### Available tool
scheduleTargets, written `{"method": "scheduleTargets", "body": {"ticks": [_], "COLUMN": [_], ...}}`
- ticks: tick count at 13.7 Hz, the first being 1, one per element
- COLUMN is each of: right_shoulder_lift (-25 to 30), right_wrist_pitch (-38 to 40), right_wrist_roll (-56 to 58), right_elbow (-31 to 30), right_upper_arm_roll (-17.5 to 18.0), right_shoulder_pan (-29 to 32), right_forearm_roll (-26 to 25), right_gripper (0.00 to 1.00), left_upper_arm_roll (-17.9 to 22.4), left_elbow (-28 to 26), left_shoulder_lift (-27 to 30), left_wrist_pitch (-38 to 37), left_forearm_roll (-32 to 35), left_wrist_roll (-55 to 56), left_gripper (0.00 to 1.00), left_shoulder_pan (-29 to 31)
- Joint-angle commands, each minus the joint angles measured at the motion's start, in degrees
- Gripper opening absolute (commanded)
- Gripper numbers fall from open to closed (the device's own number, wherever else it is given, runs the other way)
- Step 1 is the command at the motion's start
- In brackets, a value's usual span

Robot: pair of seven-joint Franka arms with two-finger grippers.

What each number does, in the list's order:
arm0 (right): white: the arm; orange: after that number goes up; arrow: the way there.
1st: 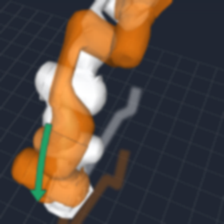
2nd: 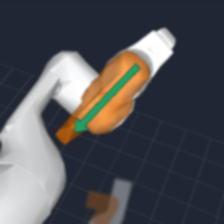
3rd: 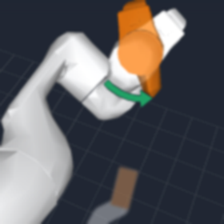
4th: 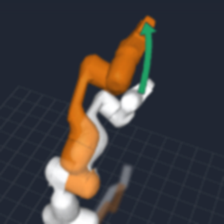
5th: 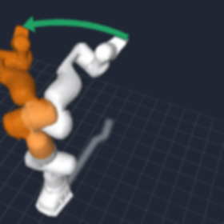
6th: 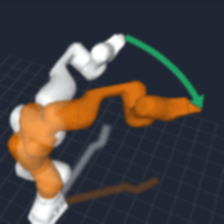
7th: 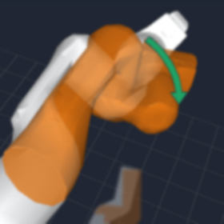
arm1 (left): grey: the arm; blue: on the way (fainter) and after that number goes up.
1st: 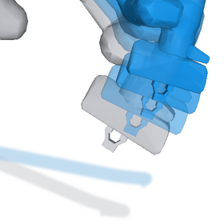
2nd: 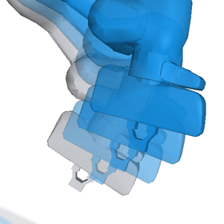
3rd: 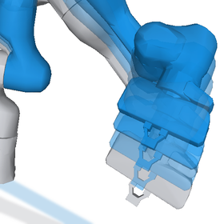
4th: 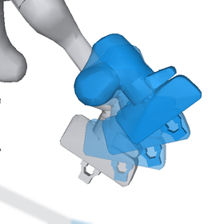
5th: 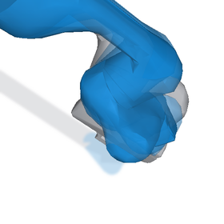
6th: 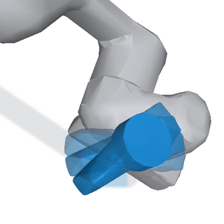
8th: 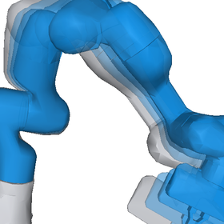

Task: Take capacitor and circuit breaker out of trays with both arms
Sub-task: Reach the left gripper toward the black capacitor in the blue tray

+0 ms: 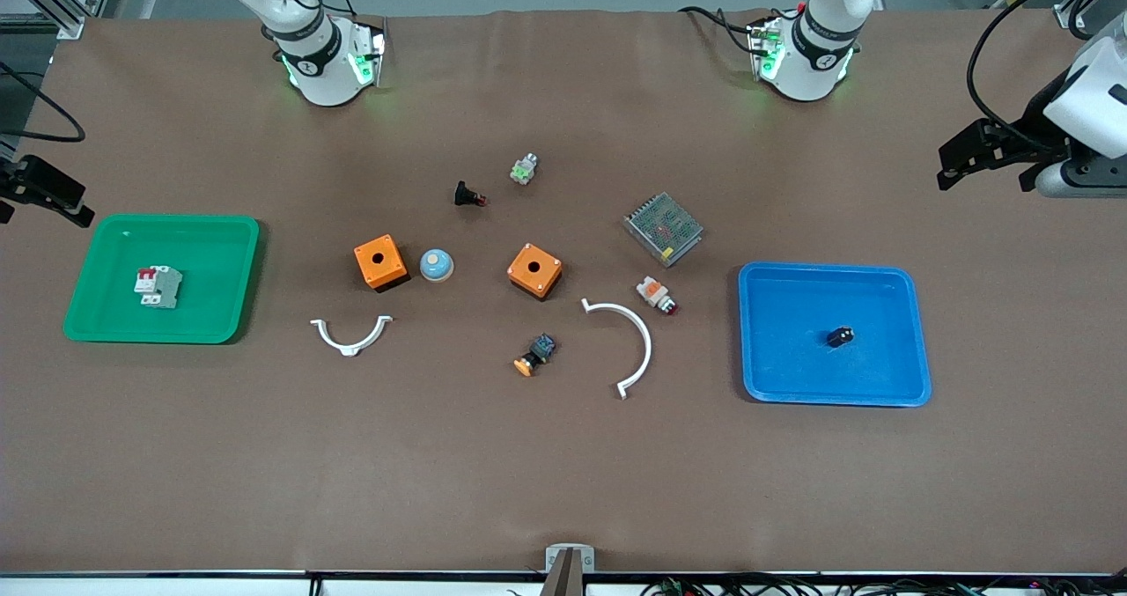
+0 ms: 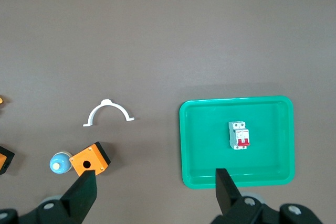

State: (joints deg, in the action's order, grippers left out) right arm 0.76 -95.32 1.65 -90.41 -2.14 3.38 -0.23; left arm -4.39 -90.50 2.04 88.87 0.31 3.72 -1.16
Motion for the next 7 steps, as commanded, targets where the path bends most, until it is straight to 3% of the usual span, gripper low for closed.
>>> {"method": "scheduleTargets", "body": {"ticks": [1,7], "right_shoulder_lift": [-1.02,-1.2], "right_wrist_pitch": [0.75,0.84], "right_wrist_roll": [0.02,-0.07], "right_elbow": [1.73,1.81], "right_upper_arm_roll": [0.3,0.3], "right_shoulder_pan": [0.66,0.58], "right_forearm_roll": [0.5,0.5], "right_gripper": [1.0,1.0], "left_upper_arm_roll": [-0.18,-0.53], "left_elbow": [1.47,0.6], "left_shoulder_lift": [-0.8,-11.5], "left_wrist_pitch": [-1.25,1.55], "left_forearm_roll": [1.62,2.68], "left_wrist_roll": [-0.38,-0.65], "left_gripper": [1.0,1.0], "left_shoulder_pan": [0.28,0.1]}}
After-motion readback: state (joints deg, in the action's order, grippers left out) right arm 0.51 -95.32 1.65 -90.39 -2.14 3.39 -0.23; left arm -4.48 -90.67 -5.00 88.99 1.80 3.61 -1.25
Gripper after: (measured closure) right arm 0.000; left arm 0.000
